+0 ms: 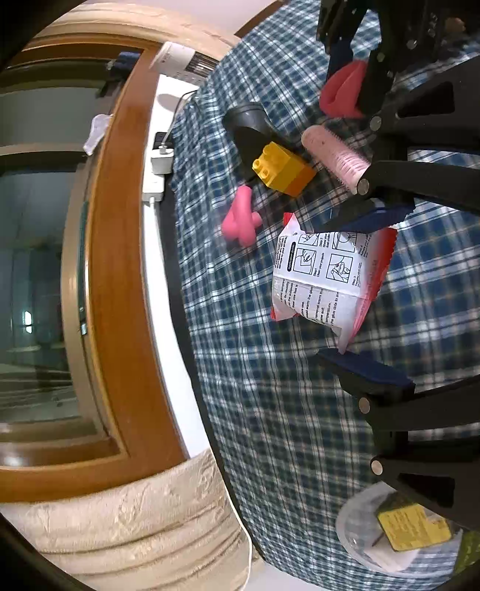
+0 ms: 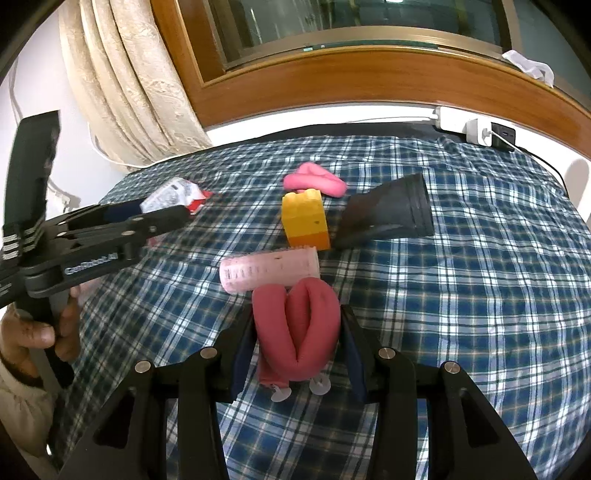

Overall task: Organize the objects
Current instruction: 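Grasp the white snack packet with the left tool while the right tool holds the pink piece, then carry the snack packet and pink piece over the clear bowl with both tools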

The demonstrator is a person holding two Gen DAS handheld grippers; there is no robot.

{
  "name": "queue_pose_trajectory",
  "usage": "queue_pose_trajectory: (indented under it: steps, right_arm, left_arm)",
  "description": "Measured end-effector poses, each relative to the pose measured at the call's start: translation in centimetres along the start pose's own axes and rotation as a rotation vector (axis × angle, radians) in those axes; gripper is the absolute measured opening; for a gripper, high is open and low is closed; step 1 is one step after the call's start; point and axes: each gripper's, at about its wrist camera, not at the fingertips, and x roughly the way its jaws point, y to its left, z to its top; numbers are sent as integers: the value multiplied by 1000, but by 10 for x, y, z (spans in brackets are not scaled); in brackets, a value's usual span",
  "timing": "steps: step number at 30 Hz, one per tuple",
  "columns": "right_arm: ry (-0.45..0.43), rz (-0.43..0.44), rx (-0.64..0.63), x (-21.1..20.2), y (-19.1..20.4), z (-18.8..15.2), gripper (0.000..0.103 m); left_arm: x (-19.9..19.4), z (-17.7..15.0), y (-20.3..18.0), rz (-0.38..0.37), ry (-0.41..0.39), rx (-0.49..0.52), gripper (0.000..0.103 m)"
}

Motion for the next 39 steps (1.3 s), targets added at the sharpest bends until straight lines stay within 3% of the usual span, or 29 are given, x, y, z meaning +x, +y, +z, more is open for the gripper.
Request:
queue_pose_trajectory:
  steps: [12, 23, 39]
  right_arm:
    - [-24, 10, 9, -3, 2, 0, 45]
    - [-77, 0, -25, -11, 19, 2, 45]
    - [-101, 86, -114, -4, 92, 18, 45]
  left_arm:
    - [-43, -14, 23, 72, -81, -46, 62]
    - [-71, -38, 77, 160, -108, -136, 62]
    - [-95, -73, 174, 278, -110, -309, 62]
